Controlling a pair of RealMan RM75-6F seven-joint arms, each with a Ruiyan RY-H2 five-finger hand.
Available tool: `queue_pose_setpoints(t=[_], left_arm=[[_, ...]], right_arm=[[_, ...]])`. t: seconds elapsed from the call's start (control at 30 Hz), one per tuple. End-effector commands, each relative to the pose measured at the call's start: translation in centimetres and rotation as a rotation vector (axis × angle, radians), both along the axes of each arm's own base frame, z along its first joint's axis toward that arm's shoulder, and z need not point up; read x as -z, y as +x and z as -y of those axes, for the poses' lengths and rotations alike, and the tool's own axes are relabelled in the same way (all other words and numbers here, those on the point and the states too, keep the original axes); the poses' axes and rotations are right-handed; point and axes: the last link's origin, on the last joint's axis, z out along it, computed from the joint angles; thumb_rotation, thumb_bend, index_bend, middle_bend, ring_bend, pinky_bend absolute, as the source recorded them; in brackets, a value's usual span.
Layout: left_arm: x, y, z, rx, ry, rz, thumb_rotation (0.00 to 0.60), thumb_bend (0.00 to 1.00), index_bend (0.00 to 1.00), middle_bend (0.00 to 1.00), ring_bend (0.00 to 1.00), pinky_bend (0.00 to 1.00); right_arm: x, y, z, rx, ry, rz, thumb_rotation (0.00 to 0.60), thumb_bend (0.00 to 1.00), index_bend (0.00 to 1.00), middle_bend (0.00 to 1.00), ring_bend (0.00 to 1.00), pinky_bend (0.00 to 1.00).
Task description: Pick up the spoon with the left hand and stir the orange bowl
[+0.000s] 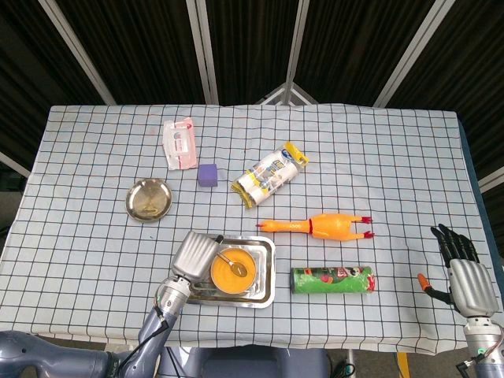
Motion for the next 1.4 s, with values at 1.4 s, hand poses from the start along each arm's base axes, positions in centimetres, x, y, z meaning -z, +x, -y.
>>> queue_pose_setpoints(t=[1.4], left_arm=[[0.9,-0.2,-0.4,-0.002,0.019,0.018,0.600,0.56,0.54,0.94,0.87,0.91]], right_arm=[[0.1,0.0,-0.1,0.008,0.004,0.009,0.600,0.37,0.00,0.00,0.00,0.00]])
